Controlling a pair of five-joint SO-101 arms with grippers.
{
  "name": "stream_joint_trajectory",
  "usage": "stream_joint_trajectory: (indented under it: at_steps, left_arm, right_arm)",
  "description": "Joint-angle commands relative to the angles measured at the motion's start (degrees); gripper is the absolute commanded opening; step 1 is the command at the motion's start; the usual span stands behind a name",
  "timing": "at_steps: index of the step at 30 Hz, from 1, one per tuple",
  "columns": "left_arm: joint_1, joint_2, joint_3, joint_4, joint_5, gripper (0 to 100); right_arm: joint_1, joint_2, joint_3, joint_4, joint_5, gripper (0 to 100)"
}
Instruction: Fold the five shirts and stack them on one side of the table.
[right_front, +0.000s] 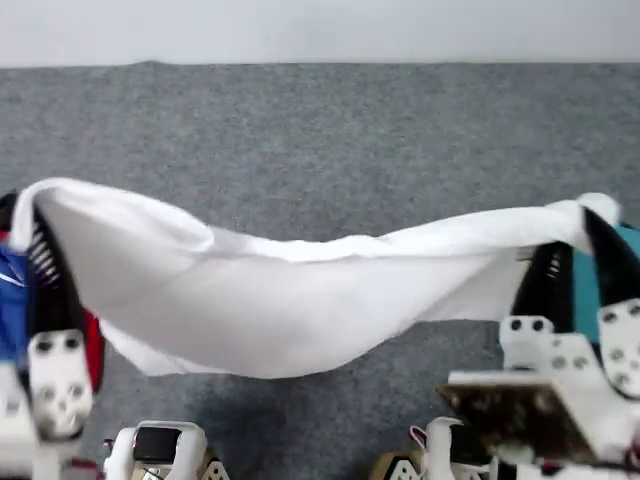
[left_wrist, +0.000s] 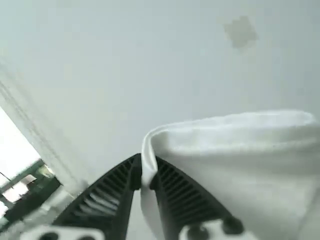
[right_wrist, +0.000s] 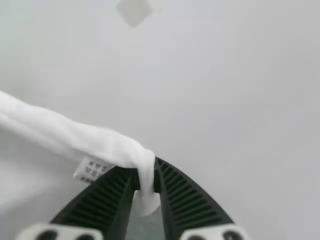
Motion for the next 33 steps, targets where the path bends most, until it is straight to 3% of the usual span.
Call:
stream_joint_trajectory:
  at_steps: [1, 7, 13, 22, 27, 33]
  left_arm:
    - [-1.5, -0.2, -5.8, -1.8, -5.9, 0]
    - [-9.6, -0.6, -9.4, -9.1, -6.6, 0]
    - [-10.8, -0.2, -8.8, -6.9, -6.6, 0]
    - [-10.7, -0.1, 8.7, -5.3, -6.6, 0]
    - [-10.6, -0.1, 29.9, -19.2, -6.5, 0]
    - [-8.5, 0.1, 53.7, -46.5, -6.9, 0]
  right_arm:
    - [3.6, -1.5, -0.3, -1.4, 0.6, 1.0]
    - [4.0, -6.2, -0.1, -0.4, 0.6, 1.0]
    - [3.8, -7.3, 3.4, 6.8, 0.6, 1.0]
    - [1.4, -7.2, 25.5, 3.5, 0.7, 1.0]
    - [-3.0, -6.8, 39.1, -8.0, 3.2, 1.0]
    - [-3.6, -6.4, 53.3, -31.3, 4.7, 1.0]
